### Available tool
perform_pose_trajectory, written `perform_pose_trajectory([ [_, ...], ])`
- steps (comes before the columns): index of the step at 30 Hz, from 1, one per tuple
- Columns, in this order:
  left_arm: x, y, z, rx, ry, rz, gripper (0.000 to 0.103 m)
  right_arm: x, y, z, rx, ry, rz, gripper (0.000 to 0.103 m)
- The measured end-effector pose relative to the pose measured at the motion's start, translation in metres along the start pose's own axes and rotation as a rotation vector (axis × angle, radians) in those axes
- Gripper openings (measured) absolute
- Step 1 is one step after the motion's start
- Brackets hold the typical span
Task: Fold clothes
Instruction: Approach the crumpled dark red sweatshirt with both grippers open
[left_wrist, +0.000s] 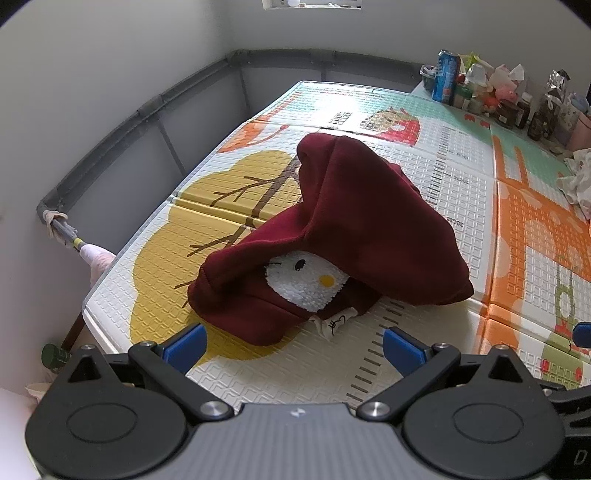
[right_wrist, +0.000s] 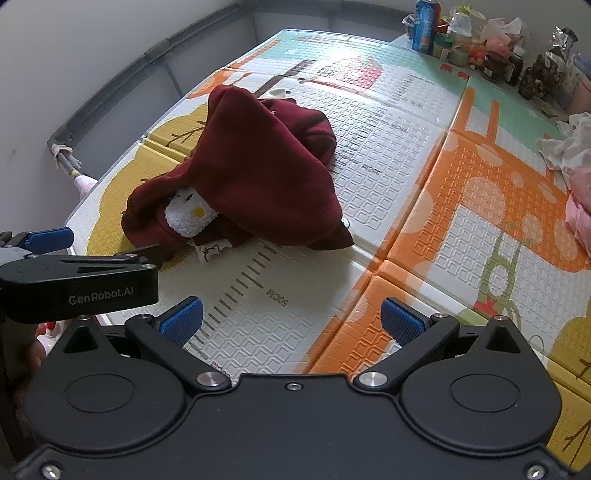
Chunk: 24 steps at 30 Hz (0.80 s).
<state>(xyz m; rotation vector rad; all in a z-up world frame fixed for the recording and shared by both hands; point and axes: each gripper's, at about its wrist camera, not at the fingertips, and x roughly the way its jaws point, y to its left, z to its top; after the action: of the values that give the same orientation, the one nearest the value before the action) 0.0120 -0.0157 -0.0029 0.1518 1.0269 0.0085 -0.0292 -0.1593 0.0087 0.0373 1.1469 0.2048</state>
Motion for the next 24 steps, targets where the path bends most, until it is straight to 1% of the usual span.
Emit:
perform_pose_trajectory([
  [6,0.003,0.000,0.001,0.000,0.001,0.008,0.103,0.000,-0.001,0.001,0.000,0.001,0.005,0.103],
  [8,0.003,0.000,0.000,0.000,-0.013,0.009,0.103,0.001,-0.001,0.001,0.000,0.002,0.003,0.103],
  [11,0.006,0.001,0.000,-0.003,-0.021,0.002,0.103,0.002,0.000,0.002,0.002,0.001,0.003,0.103],
  [17,0.014,0.006,0.004,-0.035,0.001,-0.025,0.103,0.009,-0.003,0.009,-0.001,0.002,-0.019,0.103],
  [22,0.022,0.005,0.016,-0.012,-0.001,-0.027,0.103,0.016,-0.009,0.019,0.009,-0.013,-0.041,0.103],
  [24,0.024,0.005,0.020,-0.008,-0.006,-0.048,0.103,0.021,-0.013,0.024,0.025,-0.009,-0.032,0.103],
])
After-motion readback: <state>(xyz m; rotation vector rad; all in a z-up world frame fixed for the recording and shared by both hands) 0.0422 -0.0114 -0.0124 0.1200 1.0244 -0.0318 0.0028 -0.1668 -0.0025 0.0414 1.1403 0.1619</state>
